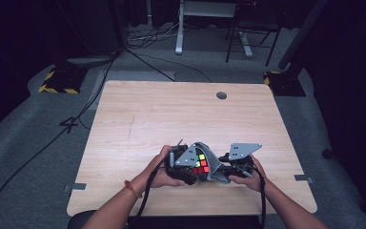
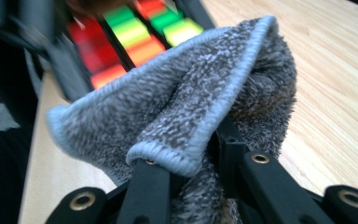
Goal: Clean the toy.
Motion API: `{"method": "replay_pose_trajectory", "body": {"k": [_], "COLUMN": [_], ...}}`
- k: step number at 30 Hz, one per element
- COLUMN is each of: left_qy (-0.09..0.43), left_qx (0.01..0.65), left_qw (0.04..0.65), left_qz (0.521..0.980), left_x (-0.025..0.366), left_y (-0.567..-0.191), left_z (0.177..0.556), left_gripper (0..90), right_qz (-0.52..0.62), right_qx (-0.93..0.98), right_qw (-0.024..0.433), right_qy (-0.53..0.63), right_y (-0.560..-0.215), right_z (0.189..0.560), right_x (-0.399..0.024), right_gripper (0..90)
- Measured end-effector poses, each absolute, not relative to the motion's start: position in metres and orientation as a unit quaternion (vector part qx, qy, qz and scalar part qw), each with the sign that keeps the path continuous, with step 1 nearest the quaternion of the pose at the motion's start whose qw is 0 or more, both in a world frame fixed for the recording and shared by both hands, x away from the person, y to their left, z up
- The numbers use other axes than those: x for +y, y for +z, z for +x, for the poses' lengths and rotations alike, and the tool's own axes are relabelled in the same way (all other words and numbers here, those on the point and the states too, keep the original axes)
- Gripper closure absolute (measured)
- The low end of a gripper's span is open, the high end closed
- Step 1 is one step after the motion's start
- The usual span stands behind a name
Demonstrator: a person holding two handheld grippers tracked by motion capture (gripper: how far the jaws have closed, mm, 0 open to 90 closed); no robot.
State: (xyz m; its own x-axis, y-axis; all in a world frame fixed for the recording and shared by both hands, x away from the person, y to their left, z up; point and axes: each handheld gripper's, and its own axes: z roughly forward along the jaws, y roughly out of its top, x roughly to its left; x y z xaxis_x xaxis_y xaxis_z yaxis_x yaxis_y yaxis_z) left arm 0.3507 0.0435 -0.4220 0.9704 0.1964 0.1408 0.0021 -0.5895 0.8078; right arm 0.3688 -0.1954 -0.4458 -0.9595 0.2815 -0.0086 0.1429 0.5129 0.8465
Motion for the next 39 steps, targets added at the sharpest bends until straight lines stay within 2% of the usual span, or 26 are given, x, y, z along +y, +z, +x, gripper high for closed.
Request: {"method": "replay_pose_trajectory", "body": {"k": [12, 15, 19, 29, 35, 39], "left_qy": [0.107, 0.116, 0.101, 0.101, 0.116, 0.107], "left_qx": [0.078, 0.087, 0.089, 0.080, 0.072, 0.082], "left_qw": [0.474, 0.460, 0.457, 0.439, 0.393, 0.405], "left_qz": [0.870, 0.876, 0.879, 0.889, 0.910, 0.904], "left_x": [0.058, 0.061, 0.060, 0.049, 0.037, 0.041], "left_y": [-0.417, -0.420, -0.426, -0.432, -0.445, -0.443], "left_z": [0.360, 0.364, 0.365, 0.360, 0.360, 0.364], "left_gripper": [33.4, 33.4, 33.5, 32.9, 33.1, 33.3], "right_qz": [0.099, 0.097, 0.099, 0.103, 0.090, 0.099], "right_qx": [0.880, 0.872, 0.854, 0.847, 0.847, 0.846], "right_qw": [0.066, 0.061, 0.067, 0.069, 0.076, 0.075], "right_qy": [0.459, 0.475, 0.506, 0.516, 0.519, 0.518], "right_y": [-0.454, -0.451, -0.441, -0.440, -0.437, -0.438], "right_z": [0.363, 0.363, 0.362, 0.361, 0.357, 0.361], "right_x": [-0.183, -0.187, -0.194, -0.198, -0.191, -0.194], "right_gripper": [78.9, 78.9, 78.9, 79.2, 79.3, 79.3]}}
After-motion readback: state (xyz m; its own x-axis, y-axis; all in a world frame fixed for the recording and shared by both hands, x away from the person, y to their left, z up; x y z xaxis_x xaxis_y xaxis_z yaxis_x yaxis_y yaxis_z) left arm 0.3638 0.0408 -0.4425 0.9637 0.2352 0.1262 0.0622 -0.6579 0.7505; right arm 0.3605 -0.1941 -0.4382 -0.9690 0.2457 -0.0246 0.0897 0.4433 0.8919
